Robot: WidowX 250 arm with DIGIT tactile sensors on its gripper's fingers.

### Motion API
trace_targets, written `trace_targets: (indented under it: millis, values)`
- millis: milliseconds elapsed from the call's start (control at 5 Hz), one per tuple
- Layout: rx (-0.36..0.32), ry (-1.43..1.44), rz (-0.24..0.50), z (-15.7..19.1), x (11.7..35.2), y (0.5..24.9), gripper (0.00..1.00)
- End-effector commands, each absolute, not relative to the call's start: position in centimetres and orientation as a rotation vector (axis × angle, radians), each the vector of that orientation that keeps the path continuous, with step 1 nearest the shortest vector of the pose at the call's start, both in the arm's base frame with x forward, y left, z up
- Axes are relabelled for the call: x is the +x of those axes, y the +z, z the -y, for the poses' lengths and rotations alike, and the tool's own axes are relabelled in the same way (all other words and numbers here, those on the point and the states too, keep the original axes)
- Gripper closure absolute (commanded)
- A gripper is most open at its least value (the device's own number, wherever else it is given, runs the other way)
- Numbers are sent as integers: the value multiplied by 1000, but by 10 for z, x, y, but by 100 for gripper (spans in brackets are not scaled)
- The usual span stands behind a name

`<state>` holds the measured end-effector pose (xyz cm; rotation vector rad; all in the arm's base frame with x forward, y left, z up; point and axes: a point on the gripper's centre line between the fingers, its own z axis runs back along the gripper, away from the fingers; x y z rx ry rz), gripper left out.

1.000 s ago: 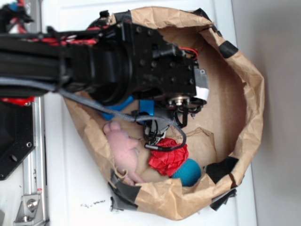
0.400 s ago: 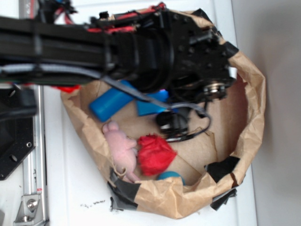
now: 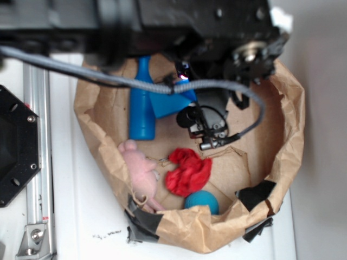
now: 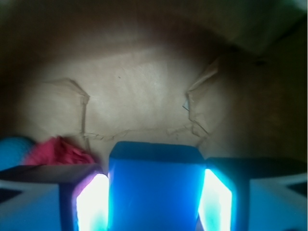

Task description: Grab the blue block.

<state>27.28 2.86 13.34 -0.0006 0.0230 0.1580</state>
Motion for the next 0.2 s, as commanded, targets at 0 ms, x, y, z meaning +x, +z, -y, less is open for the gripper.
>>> trace_targets:
  millis: [0]
  values:
    - [47,156,85,4,279,181,100]
